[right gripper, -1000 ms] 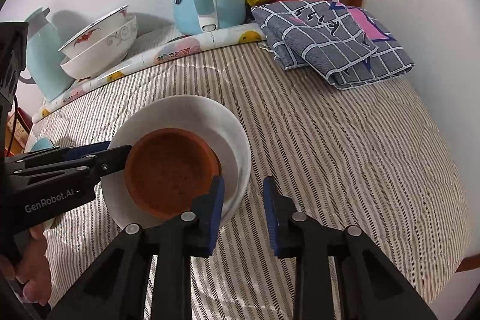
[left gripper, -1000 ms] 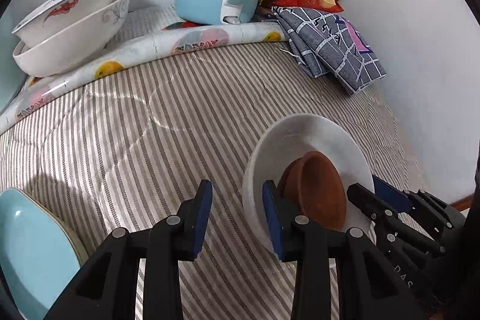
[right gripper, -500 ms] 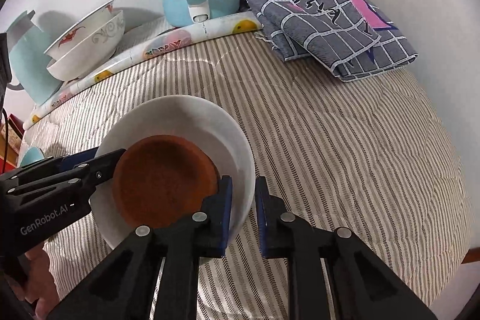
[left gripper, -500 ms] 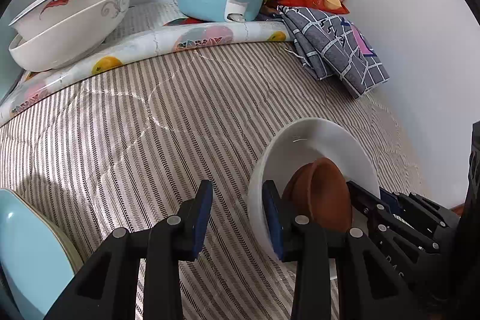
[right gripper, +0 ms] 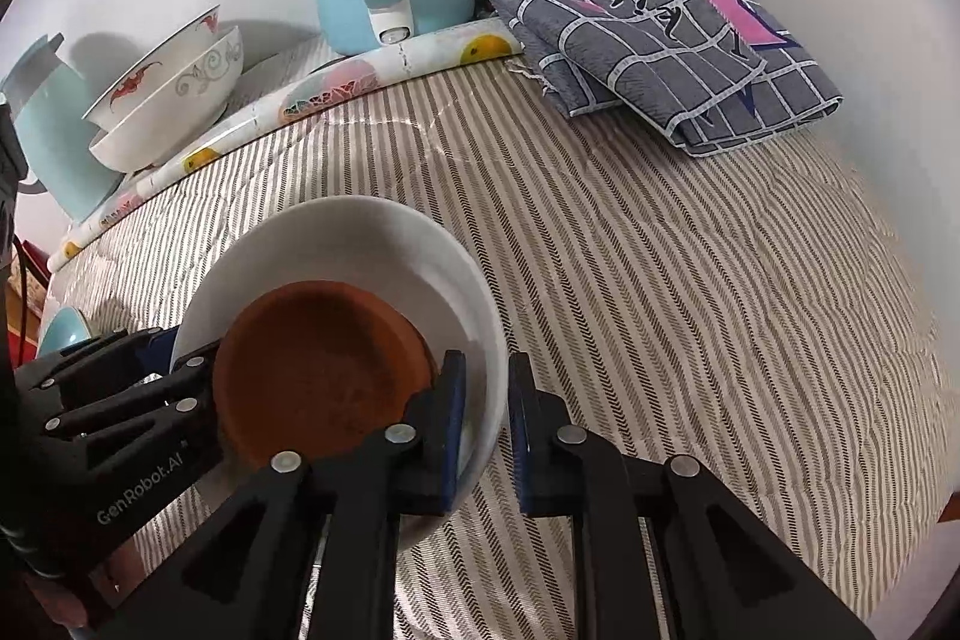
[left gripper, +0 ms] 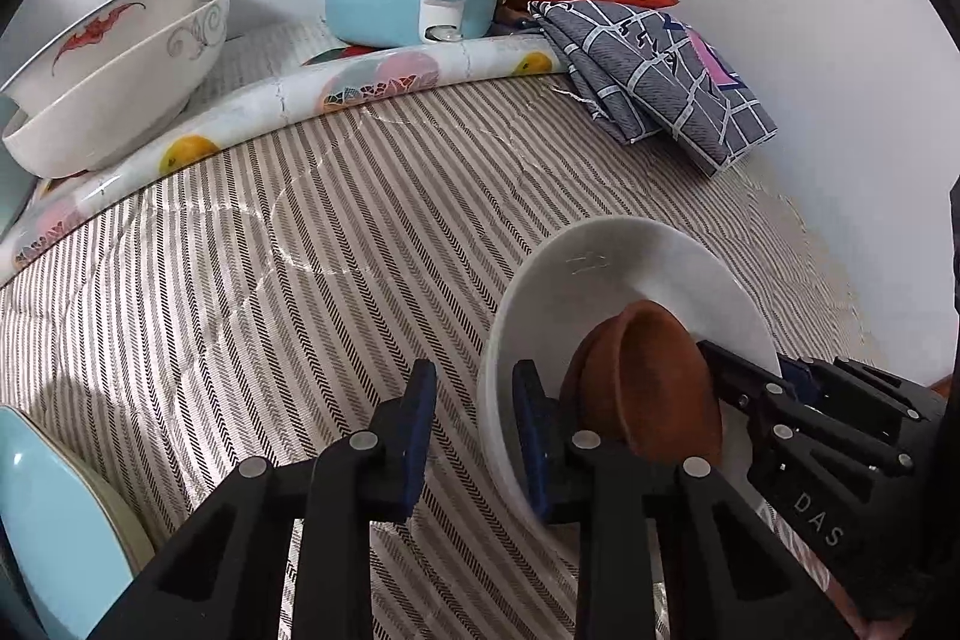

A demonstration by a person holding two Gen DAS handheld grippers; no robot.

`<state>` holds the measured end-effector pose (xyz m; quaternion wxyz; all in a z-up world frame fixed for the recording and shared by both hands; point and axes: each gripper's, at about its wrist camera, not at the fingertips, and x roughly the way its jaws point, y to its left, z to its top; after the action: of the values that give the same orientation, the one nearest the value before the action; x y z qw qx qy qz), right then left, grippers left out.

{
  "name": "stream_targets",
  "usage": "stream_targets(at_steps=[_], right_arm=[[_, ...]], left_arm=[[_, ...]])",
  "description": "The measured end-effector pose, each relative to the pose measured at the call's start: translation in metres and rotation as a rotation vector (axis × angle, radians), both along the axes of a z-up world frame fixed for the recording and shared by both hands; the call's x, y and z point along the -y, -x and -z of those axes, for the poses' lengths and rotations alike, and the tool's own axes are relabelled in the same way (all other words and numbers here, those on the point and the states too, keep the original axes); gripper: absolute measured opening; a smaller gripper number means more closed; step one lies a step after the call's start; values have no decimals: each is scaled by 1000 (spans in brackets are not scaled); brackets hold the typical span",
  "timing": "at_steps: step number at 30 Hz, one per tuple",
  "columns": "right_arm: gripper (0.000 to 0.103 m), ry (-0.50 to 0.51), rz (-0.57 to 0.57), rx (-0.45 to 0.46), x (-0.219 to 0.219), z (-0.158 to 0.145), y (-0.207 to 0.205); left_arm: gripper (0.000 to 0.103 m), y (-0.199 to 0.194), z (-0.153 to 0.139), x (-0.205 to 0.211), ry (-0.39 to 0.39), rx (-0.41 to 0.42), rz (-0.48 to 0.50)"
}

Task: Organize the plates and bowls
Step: 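Close both grippers on the rim of the white bowl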

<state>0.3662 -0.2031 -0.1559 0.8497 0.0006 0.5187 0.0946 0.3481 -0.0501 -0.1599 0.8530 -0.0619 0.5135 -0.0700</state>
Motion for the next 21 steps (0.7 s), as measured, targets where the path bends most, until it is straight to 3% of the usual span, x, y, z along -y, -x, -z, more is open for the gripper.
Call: stream_targets(at_steps=[2, 6, 8, 21], right_arm=[[14, -4, 4, -1, 0, 0, 0], [11, 1, -4, 16, -3, -1, 2], [11, 24, -7, 32, -5, -1, 4], [10, 2, -4, 37, -1, -1, 10]], left_arm=[[24, -1, 1, -2, 11, -10, -5], [13, -1, 2, 0, 48, -24, -1], [13, -1, 1, 5, 11, -17, 5], [12, 6, -3, 0, 18, -14, -1]])
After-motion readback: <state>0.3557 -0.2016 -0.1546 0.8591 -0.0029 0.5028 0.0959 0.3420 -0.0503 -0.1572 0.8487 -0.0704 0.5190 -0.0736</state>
